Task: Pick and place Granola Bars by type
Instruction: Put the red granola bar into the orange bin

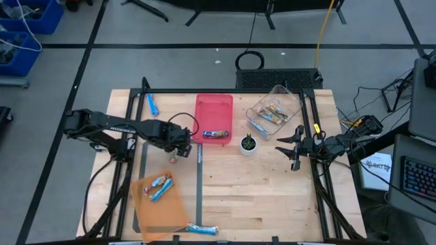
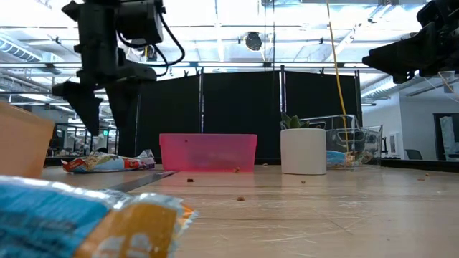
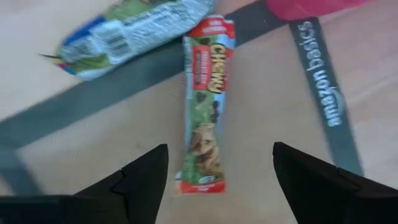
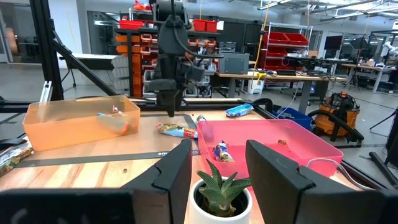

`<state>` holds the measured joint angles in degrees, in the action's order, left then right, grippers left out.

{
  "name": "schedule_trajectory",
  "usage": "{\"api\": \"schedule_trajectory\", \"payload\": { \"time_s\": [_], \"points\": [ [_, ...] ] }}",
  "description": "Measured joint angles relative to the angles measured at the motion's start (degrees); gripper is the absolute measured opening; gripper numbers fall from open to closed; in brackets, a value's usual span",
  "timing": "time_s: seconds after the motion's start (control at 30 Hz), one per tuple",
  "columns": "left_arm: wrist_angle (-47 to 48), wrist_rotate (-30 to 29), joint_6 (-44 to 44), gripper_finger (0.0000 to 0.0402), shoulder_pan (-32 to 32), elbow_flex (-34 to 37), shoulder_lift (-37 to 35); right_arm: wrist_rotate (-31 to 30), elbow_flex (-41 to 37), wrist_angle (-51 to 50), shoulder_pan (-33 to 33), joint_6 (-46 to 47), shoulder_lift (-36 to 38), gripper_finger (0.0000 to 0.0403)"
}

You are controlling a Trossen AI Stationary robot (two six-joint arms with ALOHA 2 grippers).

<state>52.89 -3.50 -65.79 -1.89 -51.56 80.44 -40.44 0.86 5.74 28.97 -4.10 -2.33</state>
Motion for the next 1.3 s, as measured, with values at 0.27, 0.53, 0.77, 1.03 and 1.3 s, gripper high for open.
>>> {"api": "schedule_trajectory", "payload": {
  "time_s": [0.27,0.53,0.77,1.03,1.3],
  "points": [
    [-3.9,-0.5,-0.8,0.0316,0.1,3.6,0.0,0.0,0.0,0.0,0.0,0.0,0.0,0.0142],
    [-7.3,-1.3,-0.4,0.0310,0.7,4.3,2.5,0.0,0.0,0.0,0.0,0.0,0.0,0.0142],
    [-7.5,-3.0,1.0,0.0313,0.9,4.3,4.8,0.0,0.0,0.0,0.0,0.0,0.0,0.0142],
    [-7.8,-3.0,2.1,0.0307,1.2,4.3,6.8,0.0,0.0,0.0,0.0,0.0,0.0,0.0142],
    [-10.9,-2.4,2.3,0.0311,1.3,6.1,6.7,0.0,0.0,0.0,0.0,0.0,0.0,0.0142]
  ]
}}
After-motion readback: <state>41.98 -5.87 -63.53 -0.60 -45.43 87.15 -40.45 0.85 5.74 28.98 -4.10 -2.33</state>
